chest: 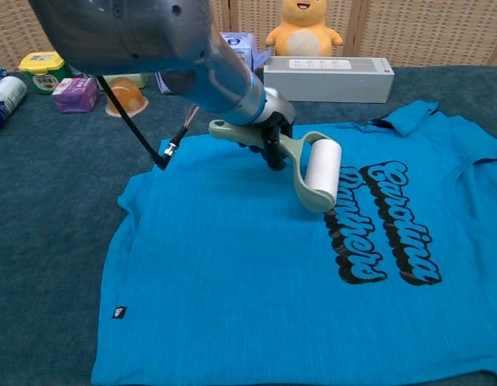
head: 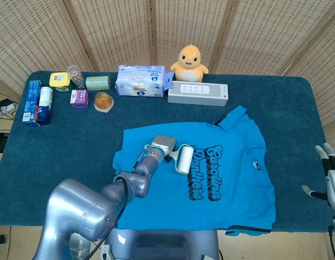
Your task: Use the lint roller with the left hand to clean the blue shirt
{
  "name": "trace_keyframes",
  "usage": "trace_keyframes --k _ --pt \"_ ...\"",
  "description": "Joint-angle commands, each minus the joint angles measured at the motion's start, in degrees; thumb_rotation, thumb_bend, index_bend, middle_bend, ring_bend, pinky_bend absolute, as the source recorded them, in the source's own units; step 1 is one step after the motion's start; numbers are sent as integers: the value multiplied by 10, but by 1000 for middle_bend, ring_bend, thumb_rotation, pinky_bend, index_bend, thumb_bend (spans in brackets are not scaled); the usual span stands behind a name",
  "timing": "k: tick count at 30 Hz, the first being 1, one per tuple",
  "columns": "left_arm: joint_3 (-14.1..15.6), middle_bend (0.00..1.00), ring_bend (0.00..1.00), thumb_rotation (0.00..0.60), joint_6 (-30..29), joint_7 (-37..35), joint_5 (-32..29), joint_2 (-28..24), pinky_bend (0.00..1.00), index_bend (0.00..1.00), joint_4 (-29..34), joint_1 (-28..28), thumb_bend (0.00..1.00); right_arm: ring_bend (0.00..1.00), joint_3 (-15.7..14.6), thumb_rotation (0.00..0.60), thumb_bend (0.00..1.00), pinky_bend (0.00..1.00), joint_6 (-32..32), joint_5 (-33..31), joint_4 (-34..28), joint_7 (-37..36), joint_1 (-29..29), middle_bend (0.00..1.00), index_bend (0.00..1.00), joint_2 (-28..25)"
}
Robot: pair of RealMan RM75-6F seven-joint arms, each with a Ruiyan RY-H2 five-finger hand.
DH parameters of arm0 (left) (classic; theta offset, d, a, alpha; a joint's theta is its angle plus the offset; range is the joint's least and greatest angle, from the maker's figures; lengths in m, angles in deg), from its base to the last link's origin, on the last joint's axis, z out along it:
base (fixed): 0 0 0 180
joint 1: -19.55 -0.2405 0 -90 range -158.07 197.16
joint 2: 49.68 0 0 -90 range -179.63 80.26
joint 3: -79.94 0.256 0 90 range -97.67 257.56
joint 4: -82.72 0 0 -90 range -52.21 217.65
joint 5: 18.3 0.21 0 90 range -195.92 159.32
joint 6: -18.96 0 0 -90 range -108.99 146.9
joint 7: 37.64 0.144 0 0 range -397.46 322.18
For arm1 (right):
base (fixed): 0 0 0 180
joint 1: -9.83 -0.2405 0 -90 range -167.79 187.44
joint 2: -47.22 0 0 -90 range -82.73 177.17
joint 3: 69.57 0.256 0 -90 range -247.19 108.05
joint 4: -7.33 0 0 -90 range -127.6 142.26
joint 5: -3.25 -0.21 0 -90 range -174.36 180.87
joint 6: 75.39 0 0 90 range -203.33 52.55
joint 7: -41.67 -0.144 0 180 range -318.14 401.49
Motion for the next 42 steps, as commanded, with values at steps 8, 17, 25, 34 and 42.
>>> trace_keyframes --k 8,17,25,34,42 --pt "5 1000 920 600 44 100 -127 36 1000 1000 -41 56 748 0 2 600 0 0 -3 0 0 -12 3 0 15 -6" --pt "46 1000 920 600 79 141 -209 70 1000 1000 -82 72 748 0 2 600 0 0 -7 3 -3 -15 4 0 15 -9" --pt "83 1000 920 600 101 155 -243 85 1000 1000 -93 82 748 0 1 600 0 0 -6 3 -4 -13 4 0 15 -9" --pt "145 1000 920 600 133 134 -255 81 1000 1000 -70 93 747 0 1 600 0 0 -4 2 -3 -9 3 0 15 -7" --pt "204 1000 920 600 172 70 -228 84 1000 1000 -67 94 747 0 1 600 0 0 -5 0 -3 -5 3 0 16 -5"
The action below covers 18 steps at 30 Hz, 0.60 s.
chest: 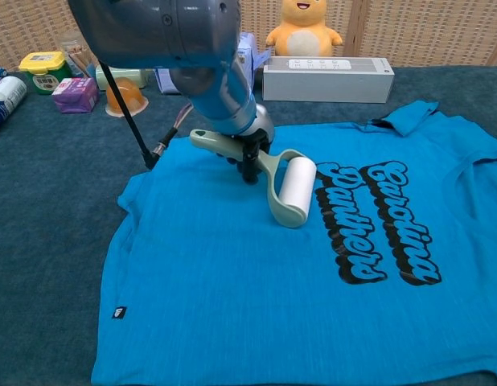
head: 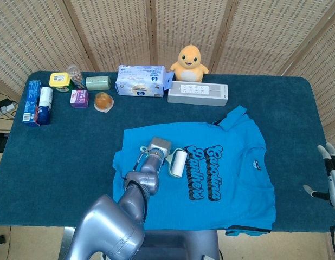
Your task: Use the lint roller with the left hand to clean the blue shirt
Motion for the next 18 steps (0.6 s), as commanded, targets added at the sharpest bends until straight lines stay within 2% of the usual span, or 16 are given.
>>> trace_keyframes --k 1,6,11,18 --pt "27 1000 920 600 21 -34 20 2 1000 1000 2 0 747 0 0 600 0 0 0 0 0 1 0 0 15 0" --pt "72 1000 920 600 48 -101 61 1 1000 1000 7 0 747 0 -1 600 0 0 2 0 0 4 -1 0 15 1" --pt "96 1000 920 600 65 -155 101 1 1000 1000 9 -2 746 0 -1 600 0 0 2 -1 -1 6 -1 0 15 2" --pt "135 1000 920 600 88 -248 190 -3 1000 1000 15 -15 745 0 0 600 0 0 1 -2 -1 10 -1 0 15 3"
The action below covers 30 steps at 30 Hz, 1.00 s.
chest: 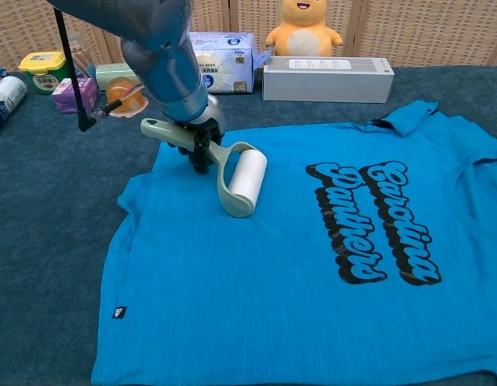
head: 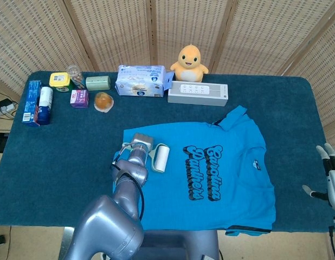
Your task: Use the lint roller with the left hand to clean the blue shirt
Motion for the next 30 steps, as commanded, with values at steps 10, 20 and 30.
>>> trace_keyframes --k 10,20,30 --pt "34 1000 920 600 13 -151 160 -23 1000 1000 18 -34 741 0 0 600 0 0 0 1 -1 3 0 0 15 0" --pt "23 1000 920 600 18 -224 248 -41 1000 1000 20 -41 740 0 -1 600 0 0 -1 1 -2 6 0 0 15 1" --pt "11 1000 920 600 52 -304 328 -24 1000 1000 -15 -31 741 0 1 600 0 0 -2 -1 -3 3 1 0 15 0"
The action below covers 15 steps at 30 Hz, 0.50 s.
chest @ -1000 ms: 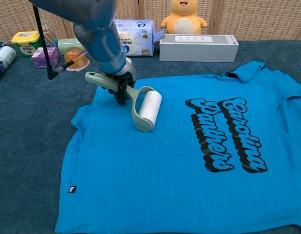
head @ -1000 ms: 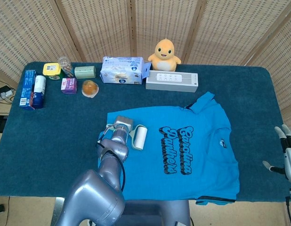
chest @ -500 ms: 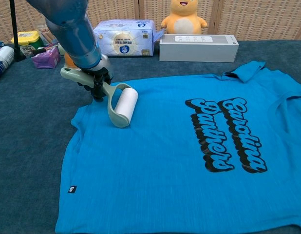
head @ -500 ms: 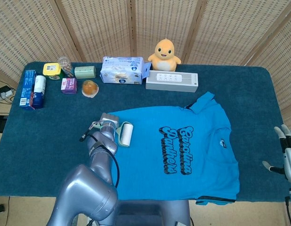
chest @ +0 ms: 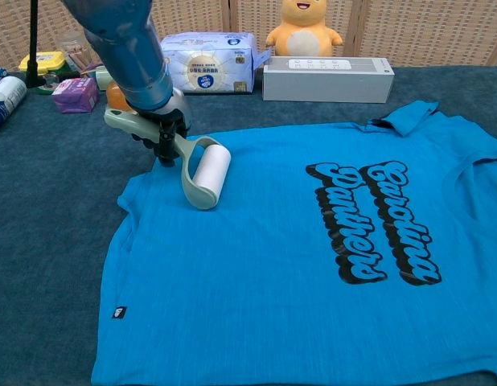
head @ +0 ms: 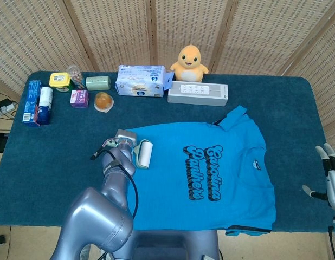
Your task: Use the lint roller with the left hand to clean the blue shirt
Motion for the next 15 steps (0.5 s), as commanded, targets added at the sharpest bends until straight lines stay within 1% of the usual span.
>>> trace_keyframes --k 1,7,10,15 --pt "-5 1000 920 600 14 -29 25 10 1000 1000 -14 8 741 0 0 600 0 0 0 0 0 -2 0 0 15 -1" --pt "-9 1000 920 600 30 -77 66 31 1000 1000 -35 20 741 0 1 600 0 0 -1 1 -1 -7 1 0 15 -3" --pt "-7 1000 920 600 29 -104 85 45 1000 1000 -46 27 740 0 1 600 0 0 -1 0 -1 -10 1 0 15 -4" --pt "-13 1000 920 600 35 -140 111 57 1000 1000 -52 42 741 0 2 600 0 0 0 0 -1 -14 1 0 15 -5"
